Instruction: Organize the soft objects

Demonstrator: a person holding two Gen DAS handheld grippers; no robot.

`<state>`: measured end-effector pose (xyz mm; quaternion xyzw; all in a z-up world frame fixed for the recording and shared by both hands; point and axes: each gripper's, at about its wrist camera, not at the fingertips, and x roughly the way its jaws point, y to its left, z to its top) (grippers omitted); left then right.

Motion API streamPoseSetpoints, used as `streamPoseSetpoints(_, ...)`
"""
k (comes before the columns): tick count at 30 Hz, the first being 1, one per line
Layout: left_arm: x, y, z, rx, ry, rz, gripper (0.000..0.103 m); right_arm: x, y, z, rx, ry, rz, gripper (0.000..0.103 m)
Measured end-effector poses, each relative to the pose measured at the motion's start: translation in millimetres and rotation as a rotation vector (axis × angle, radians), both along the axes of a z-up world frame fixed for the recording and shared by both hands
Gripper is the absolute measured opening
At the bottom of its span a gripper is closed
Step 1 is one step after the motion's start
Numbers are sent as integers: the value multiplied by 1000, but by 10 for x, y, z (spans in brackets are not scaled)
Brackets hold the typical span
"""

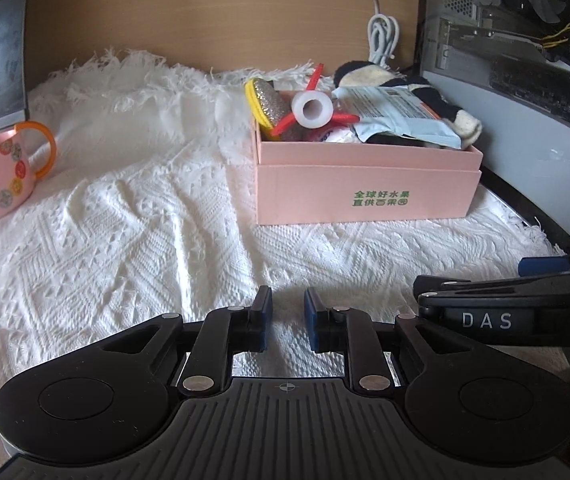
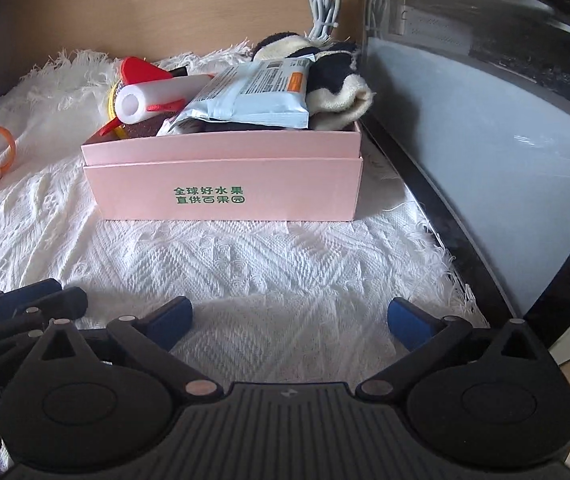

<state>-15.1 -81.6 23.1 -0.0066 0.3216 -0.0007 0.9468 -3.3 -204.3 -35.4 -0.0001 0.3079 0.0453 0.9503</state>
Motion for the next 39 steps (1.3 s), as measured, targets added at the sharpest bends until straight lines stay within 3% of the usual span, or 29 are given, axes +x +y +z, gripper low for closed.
streamPoseSetpoints(39,28,2,-8,6,1,0,21,-25,-17,-9,1,-22,22,103)
